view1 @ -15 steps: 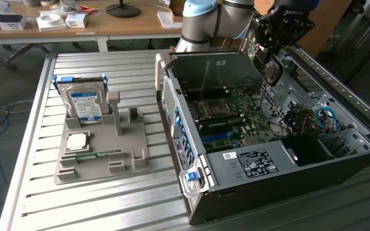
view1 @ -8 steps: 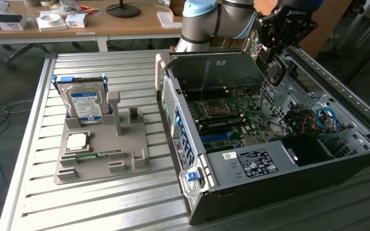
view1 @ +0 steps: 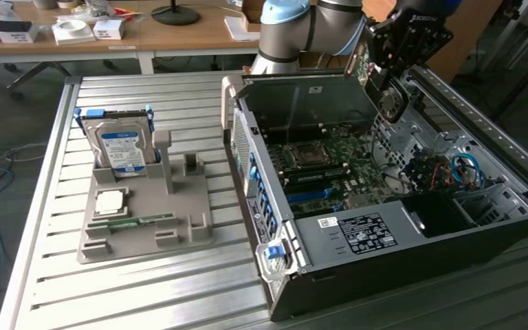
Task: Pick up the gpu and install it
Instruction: 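Pick up the gpu and move the gpu toward the slot, then insert the gpu into the slot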
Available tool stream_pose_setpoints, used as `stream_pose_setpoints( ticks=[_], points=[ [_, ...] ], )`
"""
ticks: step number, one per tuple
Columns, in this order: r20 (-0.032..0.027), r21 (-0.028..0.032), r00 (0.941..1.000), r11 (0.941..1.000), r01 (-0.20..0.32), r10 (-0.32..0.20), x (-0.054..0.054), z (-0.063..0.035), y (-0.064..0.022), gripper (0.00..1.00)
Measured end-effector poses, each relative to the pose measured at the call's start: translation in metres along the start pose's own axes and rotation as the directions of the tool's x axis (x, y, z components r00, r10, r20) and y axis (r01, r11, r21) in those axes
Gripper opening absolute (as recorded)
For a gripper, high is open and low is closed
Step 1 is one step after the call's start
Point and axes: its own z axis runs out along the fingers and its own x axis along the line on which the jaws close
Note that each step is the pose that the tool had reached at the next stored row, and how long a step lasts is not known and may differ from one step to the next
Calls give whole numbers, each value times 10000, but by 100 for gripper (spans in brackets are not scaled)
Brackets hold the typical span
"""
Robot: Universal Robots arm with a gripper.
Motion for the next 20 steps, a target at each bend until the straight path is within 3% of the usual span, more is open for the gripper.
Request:
stream_pose_setpoints(
  ticks=[15, 20],
  points=[
    [-1, 0, 10000, 10000, 17, -17, 0, 0, 0, 26],
    [-53, -1, 9971, 9971, 756, -756, 0, 3, 0, 26]
  ],
)
